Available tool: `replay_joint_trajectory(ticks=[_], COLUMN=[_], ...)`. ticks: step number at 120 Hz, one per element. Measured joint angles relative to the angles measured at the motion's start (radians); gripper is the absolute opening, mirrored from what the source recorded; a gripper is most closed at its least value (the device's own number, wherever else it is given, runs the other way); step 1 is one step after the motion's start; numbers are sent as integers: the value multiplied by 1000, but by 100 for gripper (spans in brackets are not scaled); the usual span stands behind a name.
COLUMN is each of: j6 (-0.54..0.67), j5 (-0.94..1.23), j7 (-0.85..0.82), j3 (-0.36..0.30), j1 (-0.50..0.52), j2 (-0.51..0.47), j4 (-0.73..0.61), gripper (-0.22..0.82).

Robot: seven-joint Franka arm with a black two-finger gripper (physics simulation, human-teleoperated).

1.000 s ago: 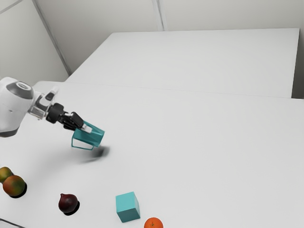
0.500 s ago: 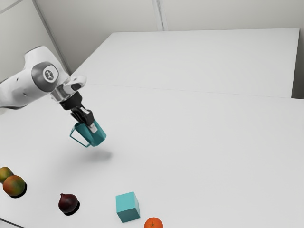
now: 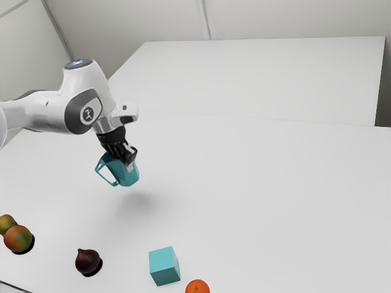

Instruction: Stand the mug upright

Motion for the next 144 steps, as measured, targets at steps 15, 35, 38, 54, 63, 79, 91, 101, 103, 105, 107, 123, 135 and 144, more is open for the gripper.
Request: replay_joint_trajectory(ticks=[15,35,38,54,63,79,91,101,103,105,107,123,135,144], j6=[66,130,136,156,163,170,174,176,176,177,177,185,191,194], j5=[45,71,72,78,80,81,81,81,81,81,81,81,81,81], j7=[-76,-161,-173,-225,-250,-288,-311,-328,-331,-334,-337,-358,-371,-379], j3=[0,-1,-1,-2,-2,-2,-2,-2,-2,-3,-3,-3,-3,-3], j1=[-14,-23,-23,-27,-29,-32,-34,-34,-34,-34,-34,-36,-39,-41], j2=[-9,-8,-7,0,8,27,42,56,59,62,65,90,102,109], j4=[-41,-71,-73,-92,-96,-98,-98,-97,-97,-97,-97,-96,-96,-95], gripper=[-18,-18,-18,-18,-18,-18,-18,-18,-18,-18,-18,-18,-18,-18])
